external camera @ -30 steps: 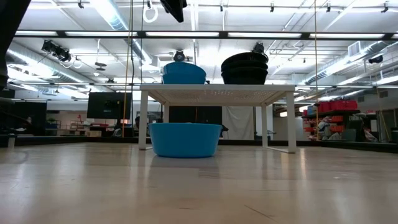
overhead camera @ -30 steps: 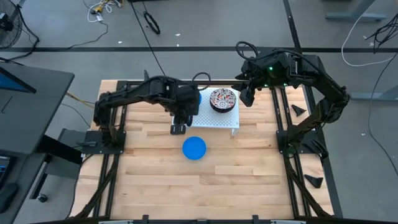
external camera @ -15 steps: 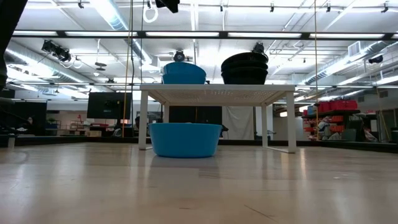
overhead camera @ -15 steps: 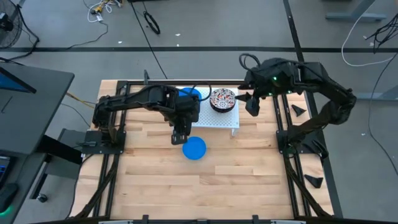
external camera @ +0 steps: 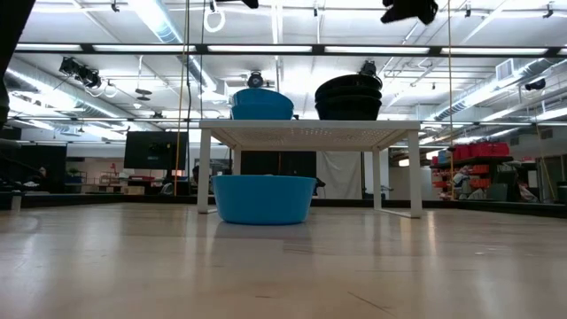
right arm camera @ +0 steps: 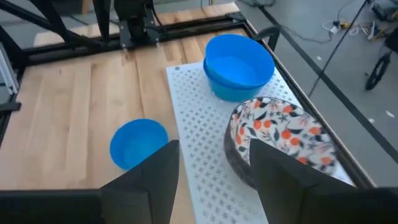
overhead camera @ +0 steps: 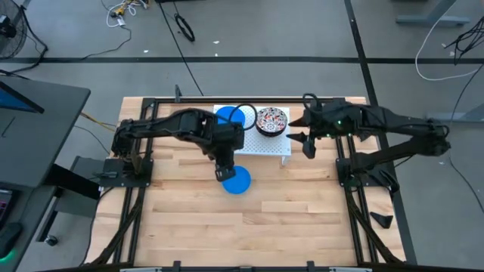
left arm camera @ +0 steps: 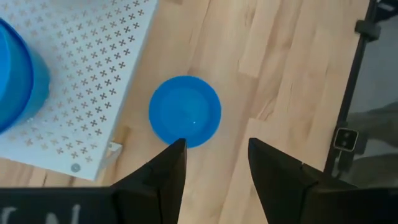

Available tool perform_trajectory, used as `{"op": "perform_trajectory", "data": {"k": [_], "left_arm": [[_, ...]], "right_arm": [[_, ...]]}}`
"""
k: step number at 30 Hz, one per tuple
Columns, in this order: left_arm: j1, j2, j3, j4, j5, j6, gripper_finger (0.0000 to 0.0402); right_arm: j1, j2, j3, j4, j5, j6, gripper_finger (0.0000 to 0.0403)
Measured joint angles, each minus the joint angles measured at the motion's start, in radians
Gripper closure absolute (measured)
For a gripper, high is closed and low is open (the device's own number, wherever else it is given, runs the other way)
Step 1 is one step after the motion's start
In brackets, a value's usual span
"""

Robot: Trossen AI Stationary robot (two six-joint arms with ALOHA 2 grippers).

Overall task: Pick & Place Mini bowls
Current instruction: Stack the blue bowl on top of the other blue bowl on the shelf

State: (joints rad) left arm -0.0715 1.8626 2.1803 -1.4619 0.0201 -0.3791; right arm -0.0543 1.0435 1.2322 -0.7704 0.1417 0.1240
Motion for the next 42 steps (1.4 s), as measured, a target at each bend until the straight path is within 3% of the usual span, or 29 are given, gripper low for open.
{"op": "perform_trajectory", "data": {"k": [19,32,42], "left_arm": [[-0.073,0.000,0.000,0.040,-0.079,-0.083,0.0225],[-0.079,0.000,0.000,0.082,-0.080,-0.090,0.0225],[-0.079,0.000,0.000,0.083,-0.080,-0.109,0.0225]], "right_arm": [[0.000,-0.379,-0.762,0.611,0.000,0.063,0.0207],[0.000,-0.592,-0.996,0.697,0.091,0.127,0.0207],[0.000,-0.750,-1.080,0.697,0.091,0.129,0.0207]]}}
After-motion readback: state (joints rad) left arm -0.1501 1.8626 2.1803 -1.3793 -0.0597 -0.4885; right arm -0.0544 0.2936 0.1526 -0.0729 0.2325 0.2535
